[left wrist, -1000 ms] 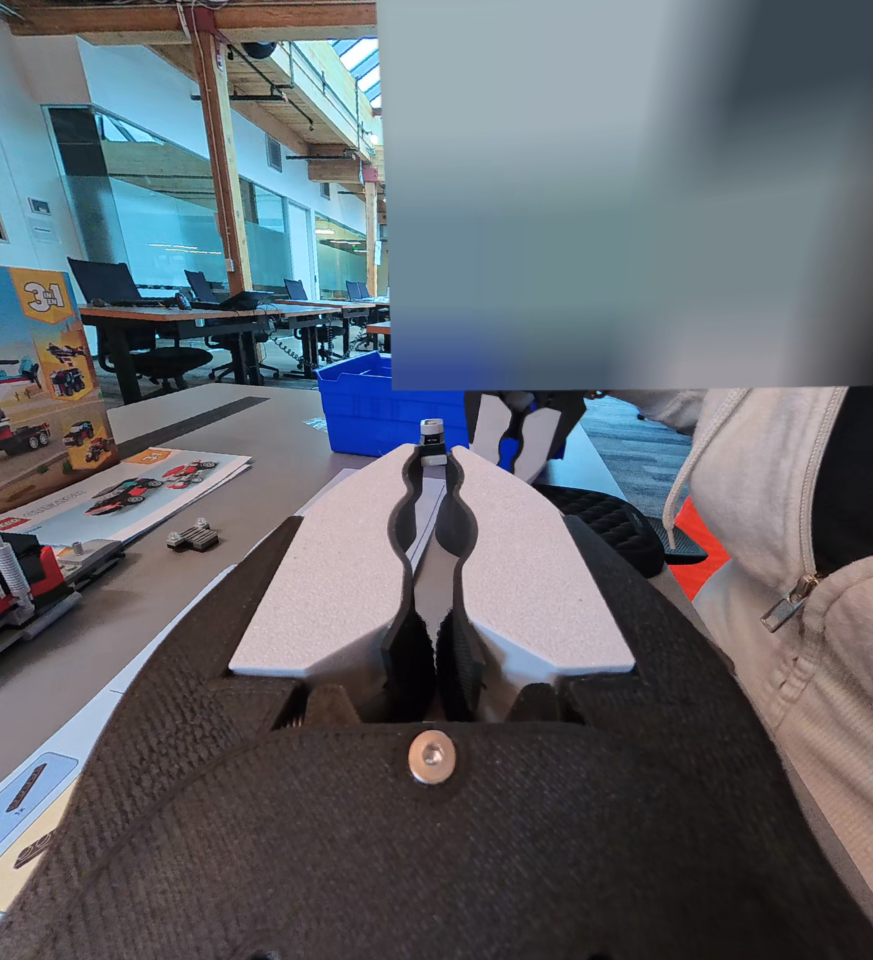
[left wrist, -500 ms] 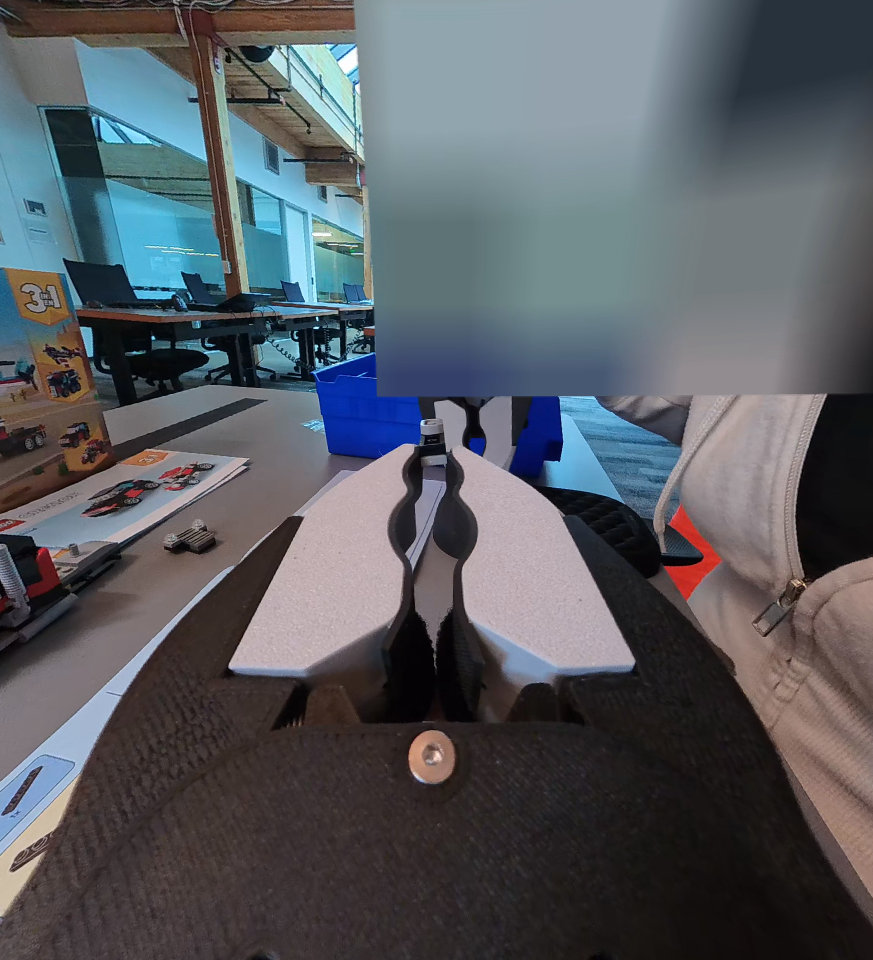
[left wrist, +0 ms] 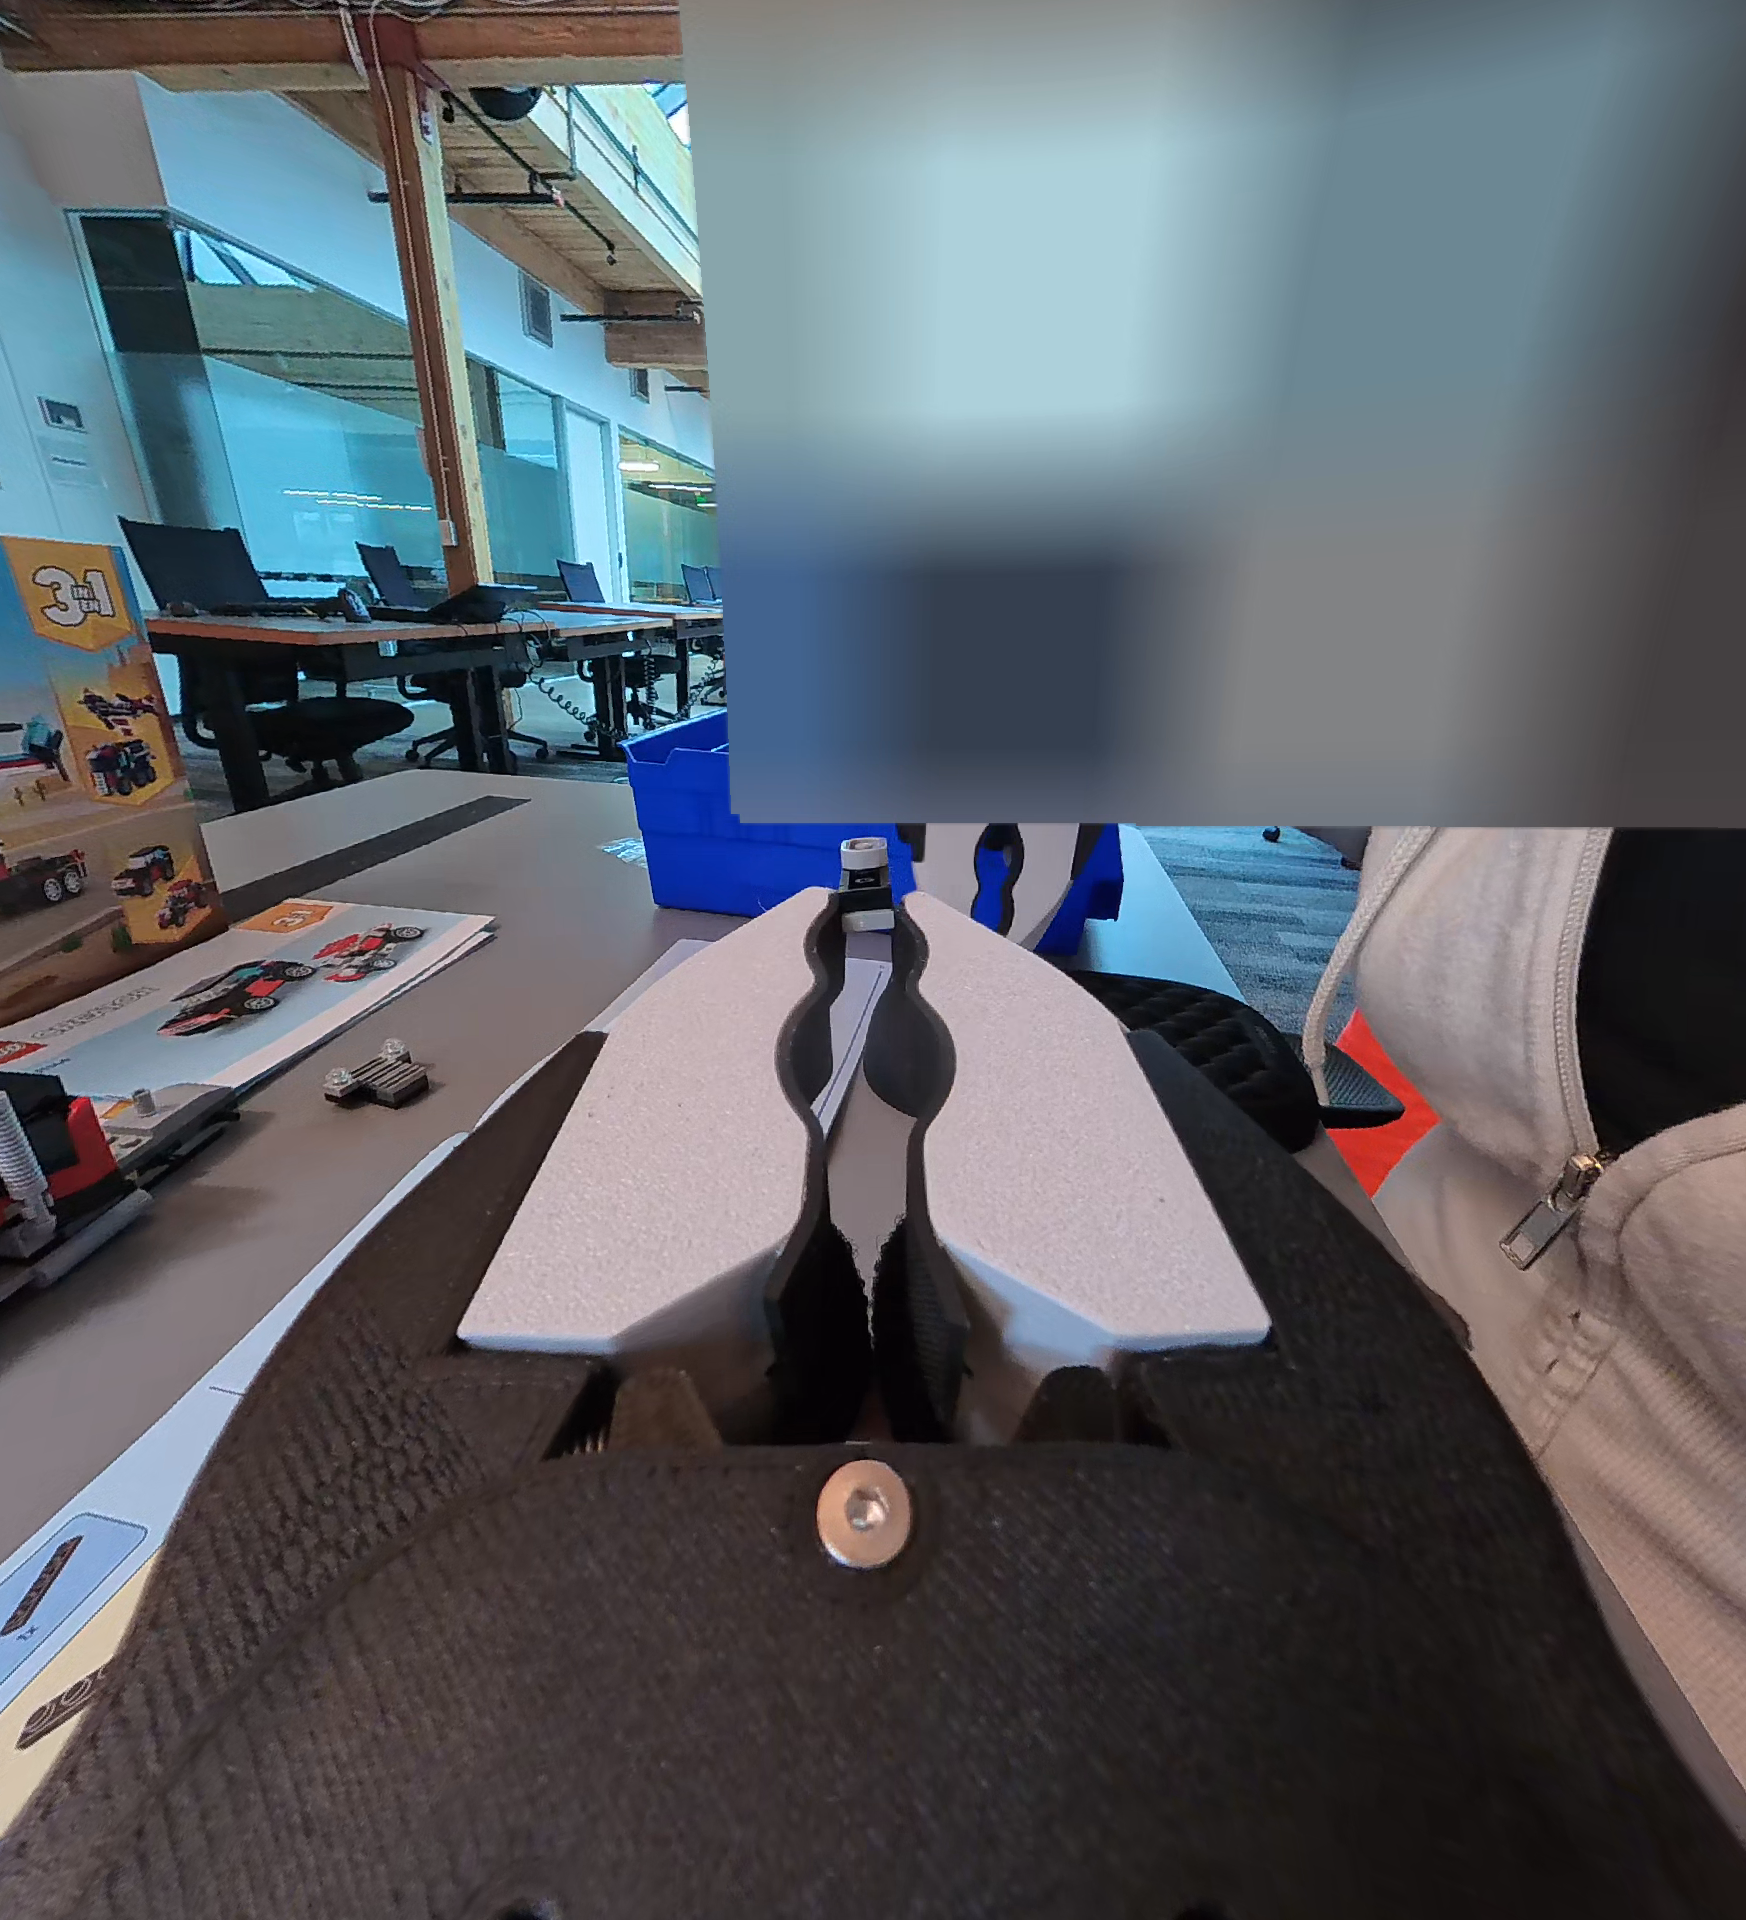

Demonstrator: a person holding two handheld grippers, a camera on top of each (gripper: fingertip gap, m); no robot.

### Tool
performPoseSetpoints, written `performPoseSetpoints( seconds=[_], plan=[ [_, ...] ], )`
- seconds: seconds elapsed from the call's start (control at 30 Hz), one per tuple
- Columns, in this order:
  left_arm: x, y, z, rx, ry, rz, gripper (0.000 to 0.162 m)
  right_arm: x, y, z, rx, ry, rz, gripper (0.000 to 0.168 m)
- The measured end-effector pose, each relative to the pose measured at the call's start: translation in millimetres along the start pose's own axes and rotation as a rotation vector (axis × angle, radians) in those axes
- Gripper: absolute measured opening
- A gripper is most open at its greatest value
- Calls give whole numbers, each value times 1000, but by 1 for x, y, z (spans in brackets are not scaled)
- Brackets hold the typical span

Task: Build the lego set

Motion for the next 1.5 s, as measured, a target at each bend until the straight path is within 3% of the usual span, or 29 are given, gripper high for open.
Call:
performPoseSetpoints(
  seconds=[0.37, 0.6, 0.73, 0.87, 0.97, 1.17, 1.5],
  plan=[
    [0, 0, 0, 0, -3, -2, 8, 1, -13, -1, -58, 105, -50, 11],
    [0, 0, 0, 4, -4, 0, 8, 4, -9, 2, -53, 67, -14, 8],
    [1, -1, -1, 39, -24, 2, 8, 20, 18, 24, -45, -116, 154, 9],
    [-1, -4, -5, 93, -16, -23, 8, 72, 79, 55, -25, -212, 517, 8],
    [-2, -6, -7, 108, 0, -42, 8, 111, 109, 68, -6, -175, 646, 8],
    [-2, -6, -5, 106, -19, -43, 8, 155, 99, 79, 13, -78, 544, 8],
    [-4, -10, -1, 96, -55, -89, 8, 164, 81, 79, 20, -55, 375, 8]
  ],
)
Point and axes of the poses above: each gripper's, where its closed fingertips meet, y back along the fingers, x out of its top, z = x × y across the jaws, the point moved 4 cm from there along y, back along the fingers, and after that the axes turned 15 degrees about -z, right-handed, at the moved point
